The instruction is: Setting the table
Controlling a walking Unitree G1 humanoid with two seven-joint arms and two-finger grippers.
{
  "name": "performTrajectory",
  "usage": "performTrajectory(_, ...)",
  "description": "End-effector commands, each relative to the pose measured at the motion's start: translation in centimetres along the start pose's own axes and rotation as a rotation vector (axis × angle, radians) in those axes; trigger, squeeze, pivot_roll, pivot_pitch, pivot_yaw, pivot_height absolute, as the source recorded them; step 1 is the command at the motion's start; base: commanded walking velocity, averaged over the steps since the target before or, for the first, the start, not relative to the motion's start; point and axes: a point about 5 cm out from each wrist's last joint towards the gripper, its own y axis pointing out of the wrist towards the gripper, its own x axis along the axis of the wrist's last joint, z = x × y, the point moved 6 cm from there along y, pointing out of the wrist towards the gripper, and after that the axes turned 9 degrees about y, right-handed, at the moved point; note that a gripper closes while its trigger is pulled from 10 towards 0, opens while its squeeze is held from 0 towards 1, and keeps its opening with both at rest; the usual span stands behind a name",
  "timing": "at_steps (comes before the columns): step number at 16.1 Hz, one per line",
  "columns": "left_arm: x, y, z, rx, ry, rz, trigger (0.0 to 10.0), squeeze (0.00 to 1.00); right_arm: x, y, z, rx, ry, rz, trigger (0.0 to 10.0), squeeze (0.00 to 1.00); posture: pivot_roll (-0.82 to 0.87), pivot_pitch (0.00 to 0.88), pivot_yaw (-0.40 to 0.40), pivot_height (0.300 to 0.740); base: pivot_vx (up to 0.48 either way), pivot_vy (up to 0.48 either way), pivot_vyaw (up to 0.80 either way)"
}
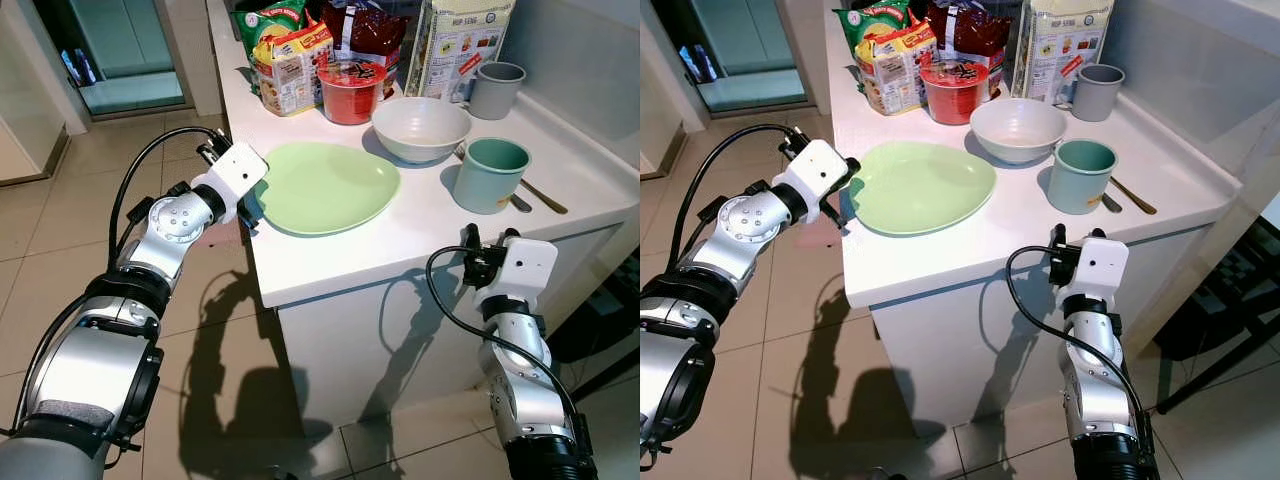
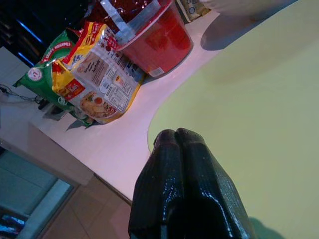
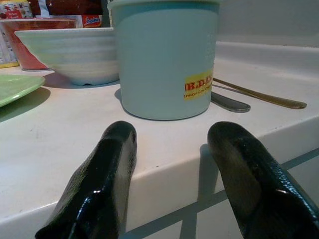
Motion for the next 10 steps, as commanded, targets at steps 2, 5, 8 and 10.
performTrajectory(2,2.4,0.4,1.2,0.007,-0.002,-0.090,10.0,0.00,-0.2,-0.2,0.1,0.003,-0.006,0.003,10.0,0.00,0.01,0.000,0.060,0.740,0.000,0.000,0.00)
performTrajectory(5,2.1,0.0,1.3,-0.021,0.008,-0.091,10.0,0.00,-0.2,-0.1,0.1,0.005,-0.009,0.003,10.0,0.00,0.01,0.000,0.057,0.740,0.000,0.000,0.00)
performTrajectory(8,1.3,-0.1,1.2,-0.032,-0.003,-0.059,10.0,0.00,-0.1,-0.1,0.2,0.008,-0.009,0.002,10.0,0.00,0.01,0.000,0.058,0.740,0.000,0.000,0.00)
performTrajectory(10,1.0,-0.1,0.5,-0.049,-0.009,-0.050,10.0,0.00,-0.1,-0.1,0.4,0.012,-0.009,0.002,10.0,0.00,0.01,0.000,0.058,0.740,0.000,0.000,0.00)
